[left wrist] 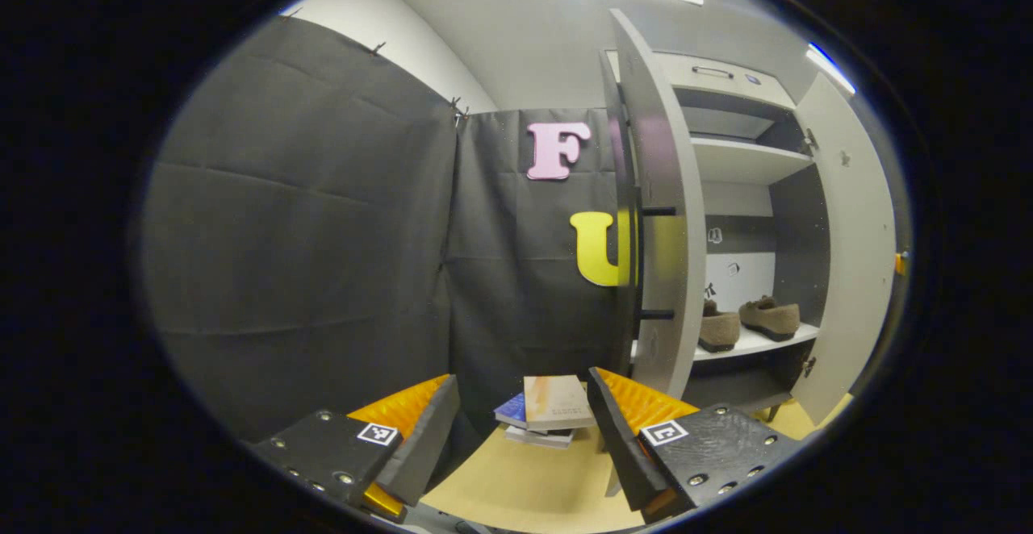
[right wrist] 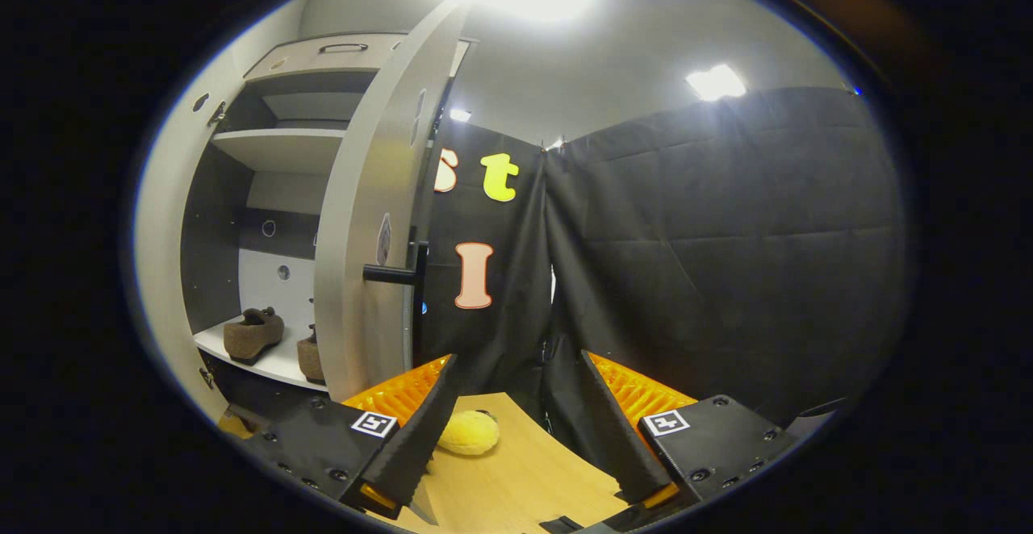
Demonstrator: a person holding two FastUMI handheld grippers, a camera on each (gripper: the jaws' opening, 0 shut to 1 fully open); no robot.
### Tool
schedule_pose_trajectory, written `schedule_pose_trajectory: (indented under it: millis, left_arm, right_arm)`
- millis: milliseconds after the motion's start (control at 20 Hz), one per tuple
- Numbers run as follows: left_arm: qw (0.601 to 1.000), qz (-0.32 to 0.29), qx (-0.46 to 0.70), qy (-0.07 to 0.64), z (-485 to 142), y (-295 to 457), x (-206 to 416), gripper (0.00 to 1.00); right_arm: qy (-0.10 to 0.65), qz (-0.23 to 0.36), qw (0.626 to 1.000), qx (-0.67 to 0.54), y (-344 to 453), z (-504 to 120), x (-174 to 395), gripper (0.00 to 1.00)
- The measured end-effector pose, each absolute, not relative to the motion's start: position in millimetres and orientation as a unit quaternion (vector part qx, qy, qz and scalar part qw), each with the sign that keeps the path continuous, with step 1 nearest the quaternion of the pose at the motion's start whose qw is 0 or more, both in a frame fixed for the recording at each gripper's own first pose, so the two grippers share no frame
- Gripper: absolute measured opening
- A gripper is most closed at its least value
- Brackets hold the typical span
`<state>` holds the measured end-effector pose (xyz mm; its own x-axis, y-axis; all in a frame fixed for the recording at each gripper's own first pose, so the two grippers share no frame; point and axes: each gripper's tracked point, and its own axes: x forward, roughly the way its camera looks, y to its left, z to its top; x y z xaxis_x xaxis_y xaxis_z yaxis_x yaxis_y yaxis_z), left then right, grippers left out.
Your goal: Grab one shoe with the right hand and put it into the shoe cabinet, grab the other shoe with the left hand and put it into the shoe cabinet; then close the right door with the right hand and the left door with the left hand.
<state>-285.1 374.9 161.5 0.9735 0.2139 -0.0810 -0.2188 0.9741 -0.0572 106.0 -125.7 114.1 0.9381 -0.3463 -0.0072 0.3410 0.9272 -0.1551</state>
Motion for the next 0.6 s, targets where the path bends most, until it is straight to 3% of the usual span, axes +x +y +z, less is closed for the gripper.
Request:
schedule_pose_trajectory:
  millis: [50,100,200,250,600]
  left_arm:
    - [0.993,0.108,-0.036,0.038,160.1,376.6,-281.2,0.92]
    - [0.993,0.106,-0.038,0.038,158.1,376.3,-277.6,0.96]
    - [0.993,0.101,-0.04,0.038,156.3,377.0,-270.4,0.92]
    - [0.994,0.099,-0.041,0.038,156.9,376.7,-266.5,0.96]
    - [0.995,0.088,-0.039,0.038,154.3,377.5,-253.7,0.96]
  right_arm:
    - [0.015,-0.172,0.981,-0.084,-121.7,114.4,104.3,0.92]
    - [0.013,-0.17,0.981,-0.089,-118.0,114.9,104.1,0.92]
    - [0.013,-0.166,0.982,-0.088,-111.5,114.5,103.3,0.95]
    - [0.014,-0.163,0.983,-0.082,-107.9,113.9,103.2,0.95]
    - [0.007,-0.112,0.992,-0.062,-71.1,109.1,109.4,0.95]
